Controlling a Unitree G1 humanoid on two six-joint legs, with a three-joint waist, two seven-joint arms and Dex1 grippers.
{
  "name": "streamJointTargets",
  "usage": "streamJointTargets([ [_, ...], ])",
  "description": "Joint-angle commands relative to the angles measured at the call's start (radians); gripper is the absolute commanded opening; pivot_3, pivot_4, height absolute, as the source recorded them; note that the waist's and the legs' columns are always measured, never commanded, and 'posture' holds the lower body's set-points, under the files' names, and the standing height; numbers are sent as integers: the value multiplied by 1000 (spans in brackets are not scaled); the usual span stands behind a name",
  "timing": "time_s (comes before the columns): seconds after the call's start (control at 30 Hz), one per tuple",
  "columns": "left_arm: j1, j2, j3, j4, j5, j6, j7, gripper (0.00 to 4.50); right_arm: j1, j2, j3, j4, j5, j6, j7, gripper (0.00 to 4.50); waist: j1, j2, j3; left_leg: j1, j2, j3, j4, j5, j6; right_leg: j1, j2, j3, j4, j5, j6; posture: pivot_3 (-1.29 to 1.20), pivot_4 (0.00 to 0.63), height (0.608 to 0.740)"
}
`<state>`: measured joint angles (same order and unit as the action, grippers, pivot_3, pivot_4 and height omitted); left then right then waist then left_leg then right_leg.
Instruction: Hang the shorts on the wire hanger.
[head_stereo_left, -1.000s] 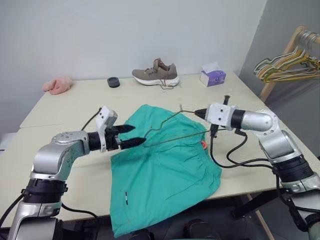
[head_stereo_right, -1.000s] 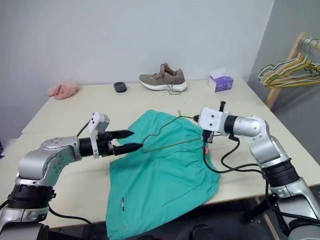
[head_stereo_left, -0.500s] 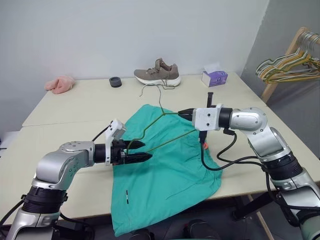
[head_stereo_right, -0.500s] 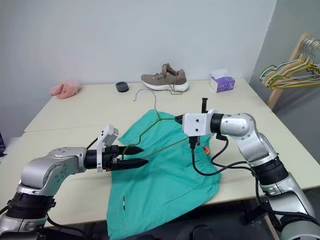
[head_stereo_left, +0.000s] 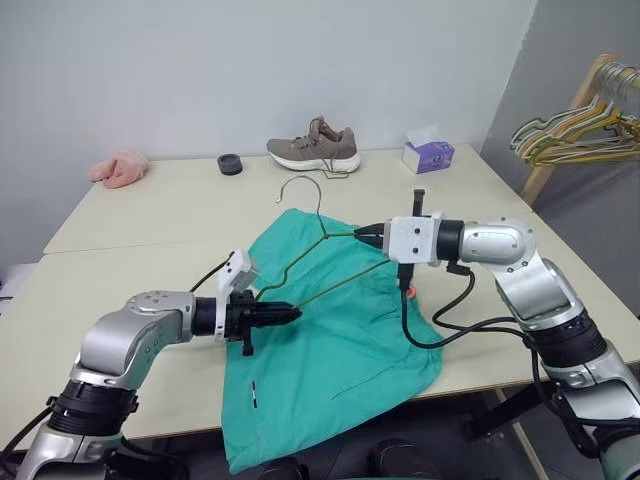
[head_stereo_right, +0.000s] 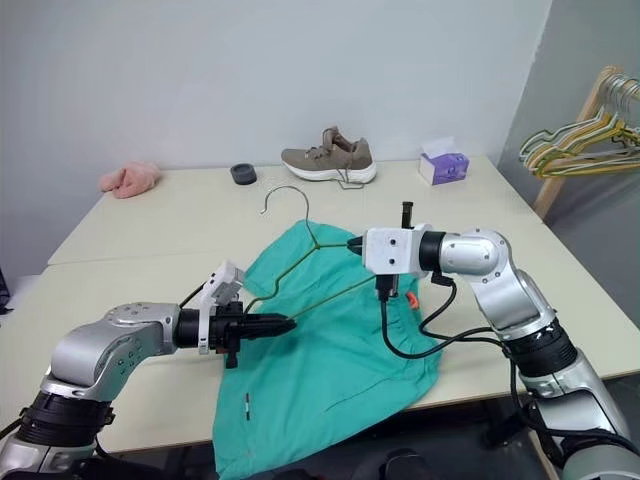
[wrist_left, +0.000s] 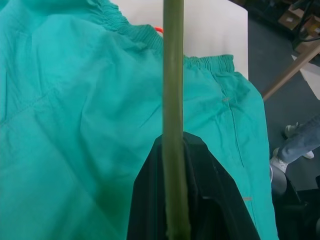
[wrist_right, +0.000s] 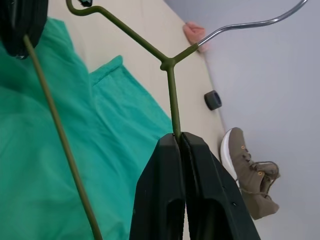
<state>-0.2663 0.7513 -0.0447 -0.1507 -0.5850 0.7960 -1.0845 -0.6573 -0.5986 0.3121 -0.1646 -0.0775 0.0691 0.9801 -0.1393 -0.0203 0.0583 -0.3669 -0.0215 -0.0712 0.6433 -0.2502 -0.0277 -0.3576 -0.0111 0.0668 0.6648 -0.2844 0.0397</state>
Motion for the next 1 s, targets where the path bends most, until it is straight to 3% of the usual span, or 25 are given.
streamJointTargets([
  [0.03, -2, 12, 18, -21, 20, -46, 5, 0, 20, -23, -10, -92, 78, 51, 75, 1095, 0, 0, 0, 0, 0, 0, 0, 0, 0, 0, 0, 0, 0, 0, 0, -137, 0, 740],
  [0.37, 36, 133, -37, -27, 171, -260, -99, 0, 44, -177, -116, -187, 240, 412, 158, 4478, 0, 0, 0, 0, 0, 0, 0, 0, 0, 0, -1, -1, 0, -1, -2, -145, 0, 740],
  [0.53, 8, 165, -63, -24, 227, -340, -141, 0, 71, -219, -36, -202, 263, 539, 211, 4478, 0, 1, 1, 1, 0, 0, -2, 0, 0, 0, -1, -2, 0, -2, -3, -151, 0, 740],
  [0.87, 0, 172, -68, -79, 251, -344, -158, 0, 36, -131, 142, -102, 231, 638, 202, 4478, -3, 1, 1, 0, 0, 0, -2, 0, 0, -1, -1, -3, 0, -2, -3, -134, 0, 740],
  [1.0, 5, 176, -68, -88, 258, -344, -157, 0, 19, -119, 163, -82, 232, 668, 209, 3526, -1, 2, 1, 0, 0, -1, -2, 0, 0, -1, -1, -3, 0, -2, -3, -130, 0, 740],
])
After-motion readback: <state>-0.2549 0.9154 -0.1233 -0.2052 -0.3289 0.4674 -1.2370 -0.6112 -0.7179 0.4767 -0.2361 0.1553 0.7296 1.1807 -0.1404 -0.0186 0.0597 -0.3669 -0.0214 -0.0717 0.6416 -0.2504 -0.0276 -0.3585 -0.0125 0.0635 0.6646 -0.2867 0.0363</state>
